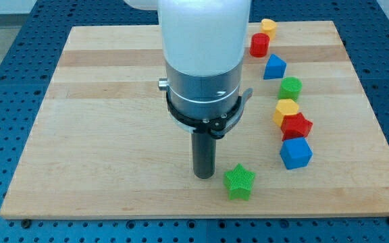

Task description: Slide the green star to the line of blocks

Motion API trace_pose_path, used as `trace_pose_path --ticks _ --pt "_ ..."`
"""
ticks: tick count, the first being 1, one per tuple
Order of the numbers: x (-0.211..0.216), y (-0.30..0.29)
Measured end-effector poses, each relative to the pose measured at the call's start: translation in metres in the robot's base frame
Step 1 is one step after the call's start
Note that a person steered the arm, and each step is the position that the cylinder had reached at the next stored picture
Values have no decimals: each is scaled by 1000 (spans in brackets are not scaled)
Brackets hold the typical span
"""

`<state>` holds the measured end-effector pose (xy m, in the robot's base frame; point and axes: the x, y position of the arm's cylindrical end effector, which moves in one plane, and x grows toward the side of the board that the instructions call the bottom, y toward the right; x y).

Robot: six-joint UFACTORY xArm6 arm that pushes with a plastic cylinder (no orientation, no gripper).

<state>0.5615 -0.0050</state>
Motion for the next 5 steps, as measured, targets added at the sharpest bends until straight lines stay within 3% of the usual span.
trace_pose_path --ticks 5 --pt "30 -1"
